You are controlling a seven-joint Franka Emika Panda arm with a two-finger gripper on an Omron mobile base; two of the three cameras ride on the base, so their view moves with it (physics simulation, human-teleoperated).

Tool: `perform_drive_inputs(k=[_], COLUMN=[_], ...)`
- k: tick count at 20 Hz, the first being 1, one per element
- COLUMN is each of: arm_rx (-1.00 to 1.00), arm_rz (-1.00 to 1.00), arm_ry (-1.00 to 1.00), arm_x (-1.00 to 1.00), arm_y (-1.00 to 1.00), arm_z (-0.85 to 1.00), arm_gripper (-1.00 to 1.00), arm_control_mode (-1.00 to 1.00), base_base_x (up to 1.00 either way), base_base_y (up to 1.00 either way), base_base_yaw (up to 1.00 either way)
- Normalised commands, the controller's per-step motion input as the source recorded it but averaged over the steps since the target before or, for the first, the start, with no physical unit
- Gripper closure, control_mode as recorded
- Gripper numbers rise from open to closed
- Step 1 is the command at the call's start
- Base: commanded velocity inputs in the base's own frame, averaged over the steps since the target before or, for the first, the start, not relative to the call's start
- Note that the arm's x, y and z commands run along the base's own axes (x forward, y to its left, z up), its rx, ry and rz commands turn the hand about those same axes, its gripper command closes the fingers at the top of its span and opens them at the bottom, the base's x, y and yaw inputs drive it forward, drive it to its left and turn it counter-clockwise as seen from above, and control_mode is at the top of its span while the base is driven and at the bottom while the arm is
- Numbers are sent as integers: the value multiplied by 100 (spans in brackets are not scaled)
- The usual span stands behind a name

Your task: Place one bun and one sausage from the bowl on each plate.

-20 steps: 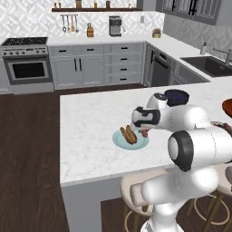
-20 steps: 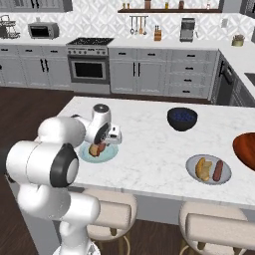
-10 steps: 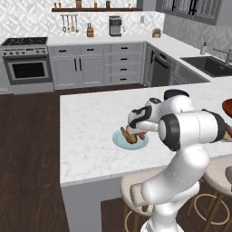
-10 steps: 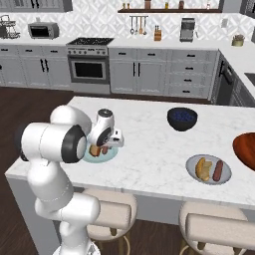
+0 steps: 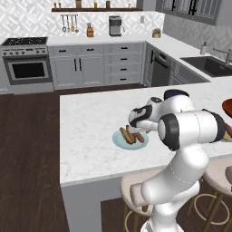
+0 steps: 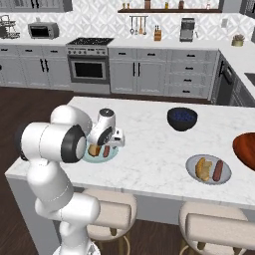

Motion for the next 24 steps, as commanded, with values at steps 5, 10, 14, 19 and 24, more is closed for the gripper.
perform_drive_inputs(k=[5,10,14,19,24], arm_rx=[-5,-12,0,0,-11], arm_rz=[0,0,0,0,-8], arm_ry=[0,-14,-54,-47,-4], arm_x=[0,-47,-100,-100,-48], arm_y=[1,2,5,13,42], arm_z=[26,80,100,100,100], arm_gripper=[-100,-100,-100,-100,-100], arm_control_mode=[-100,-100,-100,-100,-100], base_base_x=[0,0,0,0,0], base_base_y=[0,0,0,0,0], base_base_yaw=[0,0,0,0,0])
